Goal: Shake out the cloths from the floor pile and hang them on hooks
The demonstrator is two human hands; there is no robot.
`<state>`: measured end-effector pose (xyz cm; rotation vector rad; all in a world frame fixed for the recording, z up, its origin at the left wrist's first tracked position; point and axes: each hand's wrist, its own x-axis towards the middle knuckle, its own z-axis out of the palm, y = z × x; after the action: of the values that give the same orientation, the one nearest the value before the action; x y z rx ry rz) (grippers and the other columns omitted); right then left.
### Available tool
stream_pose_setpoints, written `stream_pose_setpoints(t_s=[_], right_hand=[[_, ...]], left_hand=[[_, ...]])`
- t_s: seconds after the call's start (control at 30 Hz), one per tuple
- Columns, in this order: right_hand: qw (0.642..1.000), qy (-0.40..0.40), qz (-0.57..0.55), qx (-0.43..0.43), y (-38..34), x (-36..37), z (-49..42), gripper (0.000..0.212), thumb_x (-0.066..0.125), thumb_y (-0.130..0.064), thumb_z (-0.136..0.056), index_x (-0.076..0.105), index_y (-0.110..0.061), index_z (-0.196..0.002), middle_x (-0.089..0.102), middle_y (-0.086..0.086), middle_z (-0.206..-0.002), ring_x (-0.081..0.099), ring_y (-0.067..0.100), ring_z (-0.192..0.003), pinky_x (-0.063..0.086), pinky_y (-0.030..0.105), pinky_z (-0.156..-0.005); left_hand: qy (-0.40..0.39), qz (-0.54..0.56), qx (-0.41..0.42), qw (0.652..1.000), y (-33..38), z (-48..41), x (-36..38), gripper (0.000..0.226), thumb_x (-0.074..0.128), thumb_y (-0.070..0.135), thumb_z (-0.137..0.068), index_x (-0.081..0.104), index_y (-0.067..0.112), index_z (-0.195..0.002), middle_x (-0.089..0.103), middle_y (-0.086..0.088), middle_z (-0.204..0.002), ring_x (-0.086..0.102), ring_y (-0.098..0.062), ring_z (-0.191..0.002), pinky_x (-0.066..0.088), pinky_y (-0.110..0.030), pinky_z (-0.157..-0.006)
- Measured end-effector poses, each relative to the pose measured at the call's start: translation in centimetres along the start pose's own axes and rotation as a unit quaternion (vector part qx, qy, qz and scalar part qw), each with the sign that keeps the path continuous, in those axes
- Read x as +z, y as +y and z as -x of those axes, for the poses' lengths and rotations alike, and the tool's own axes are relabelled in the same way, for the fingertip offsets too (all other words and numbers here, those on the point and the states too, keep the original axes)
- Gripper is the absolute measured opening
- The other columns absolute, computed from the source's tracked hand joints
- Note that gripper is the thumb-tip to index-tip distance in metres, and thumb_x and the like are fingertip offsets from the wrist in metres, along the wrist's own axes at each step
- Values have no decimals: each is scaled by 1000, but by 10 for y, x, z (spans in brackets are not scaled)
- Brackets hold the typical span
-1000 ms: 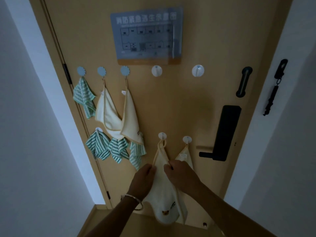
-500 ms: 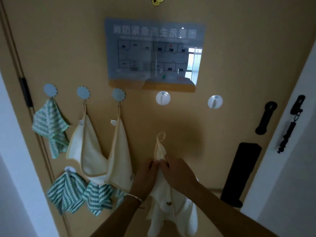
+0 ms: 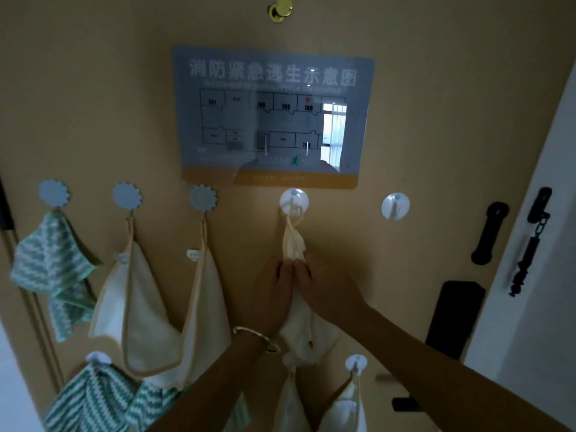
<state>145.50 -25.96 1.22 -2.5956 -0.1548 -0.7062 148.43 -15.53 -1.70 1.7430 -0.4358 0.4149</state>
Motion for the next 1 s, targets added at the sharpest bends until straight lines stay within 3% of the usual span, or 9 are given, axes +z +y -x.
stream_pose_setpoints(t_s=[0.13,0.27,0.43,0.67,0.83,1.0], right_hand=[[1000,15,2,-15,-3,-8,-15,31,36,-33,-101,54,-9,-96,63,15,-96,59,33,-88,40,37,-70],[999,-1,16,-39,-8,-17,-26,28,35,-29,-102,53,-9,-94,63,17,-93,60,35,-87,38,36,-66],[998,3,56,-43,-8,-15,-32,33,34,-31,-102,56,-8,-96,64,18,-97,59,39,-92,39,39,-69],[999,-4,-27,26,-12,-20,-30,27,36,-33,-101,45,-16,-81,65,19,-101,58,37,-98,37,34,-72],[995,-1,-80,52,-11,-26,-32,34,38,-35,-98,45,-21,-68,66,14,-93,60,31,-92,40,33,-73],[993,-23,-98,69,-12,-28,-33,29,40,-34,-97,51,-18,-76,65,13,-95,60,29,-93,44,34,-77]], left_hand=[[9,-31,36,999,8,-12,-1,24,41,14,-99,52,13,-78,50,3,-72,48,-7,-68,31,-22,-66],[-4,-79,59,995,9,-21,-1,23,38,9,-99,60,-1,-102,56,-10,-93,52,-23,-88,32,-21,-74],[-2,-30,21,999,7,-27,1,28,37,12,-99,62,2,-94,55,-2,-82,51,-10,-77,34,-24,-73],[16,50,-32,998,11,-28,5,31,41,21,-98,66,4,-90,64,-12,-86,59,-25,-86,44,-42,-81],[29,86,-37,995,16,-30,6,32,44,22,-97,66,3,-86,65,-19,-84,62,-33,-85,47,-54,-83],[26,113,-70,991,16,-28,5,30,44,23,-97,68,13,-82,68,-13,-85,63,-30,-89,48,-48,-84]])
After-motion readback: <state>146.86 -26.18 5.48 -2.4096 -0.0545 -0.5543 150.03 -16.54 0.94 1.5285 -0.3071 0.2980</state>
